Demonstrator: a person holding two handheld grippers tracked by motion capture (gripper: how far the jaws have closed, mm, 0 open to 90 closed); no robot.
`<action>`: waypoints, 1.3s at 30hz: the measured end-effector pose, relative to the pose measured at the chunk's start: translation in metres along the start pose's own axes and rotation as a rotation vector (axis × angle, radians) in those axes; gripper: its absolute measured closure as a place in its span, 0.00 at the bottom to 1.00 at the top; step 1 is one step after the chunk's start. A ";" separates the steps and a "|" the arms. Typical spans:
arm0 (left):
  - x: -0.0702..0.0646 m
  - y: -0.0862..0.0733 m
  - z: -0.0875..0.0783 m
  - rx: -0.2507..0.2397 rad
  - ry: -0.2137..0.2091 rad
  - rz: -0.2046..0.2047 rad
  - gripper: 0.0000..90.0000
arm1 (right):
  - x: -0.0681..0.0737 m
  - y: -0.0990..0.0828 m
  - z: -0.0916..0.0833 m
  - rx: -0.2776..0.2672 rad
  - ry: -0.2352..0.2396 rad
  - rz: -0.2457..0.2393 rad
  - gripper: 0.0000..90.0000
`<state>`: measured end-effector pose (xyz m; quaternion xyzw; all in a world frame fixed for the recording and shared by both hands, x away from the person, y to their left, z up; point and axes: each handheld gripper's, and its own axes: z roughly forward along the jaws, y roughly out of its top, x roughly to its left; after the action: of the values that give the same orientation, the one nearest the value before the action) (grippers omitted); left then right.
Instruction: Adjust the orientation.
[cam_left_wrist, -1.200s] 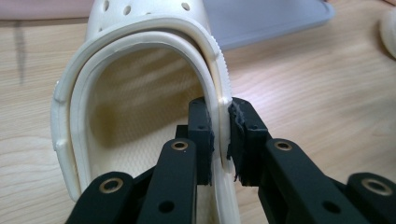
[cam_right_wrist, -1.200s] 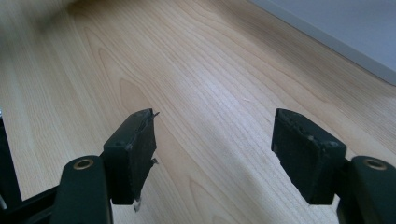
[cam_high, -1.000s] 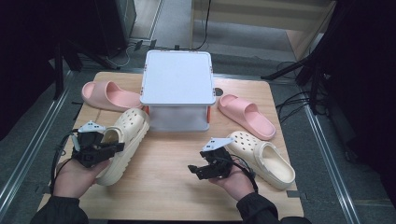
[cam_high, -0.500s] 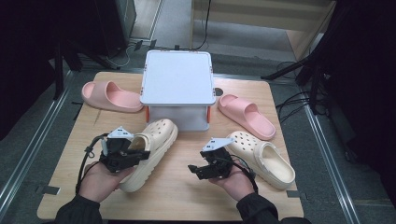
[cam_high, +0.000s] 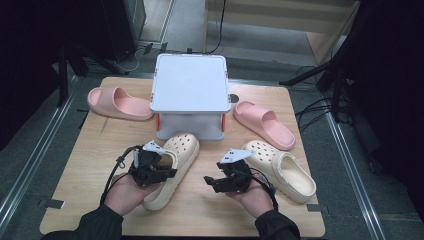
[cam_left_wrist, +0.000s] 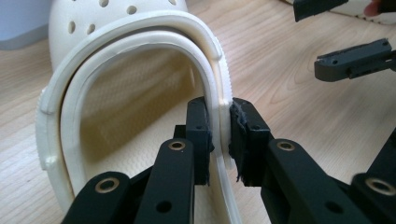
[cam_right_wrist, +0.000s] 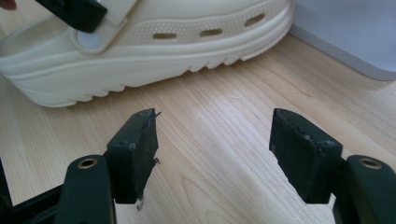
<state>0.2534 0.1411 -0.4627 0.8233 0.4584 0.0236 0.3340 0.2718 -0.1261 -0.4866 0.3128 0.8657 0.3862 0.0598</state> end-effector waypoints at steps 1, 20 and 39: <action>0.000 0.000 0.000 0.000 0.000 0.000 0.86 | 0.000 0.000 0.000 0.000 0.000 0.000 0.37; 0.041 -0.007 -0.042 -0.074 0.042 0.024 0.89 | 0.014 0.001 0.012 -0.023 0.043 -0.005 0.64; 0.074 -0.028 -0.006 0.041 -0.004 -0.017 0.92 | 0.031 0.013 0.040 -0.075 0.112 0.026 0.95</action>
<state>0.2741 0.2114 -0.4941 0.8262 0.4650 0.0098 0.3180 0.2672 -0.0755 -0.5010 0.2995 0.8484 0.4361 0.0179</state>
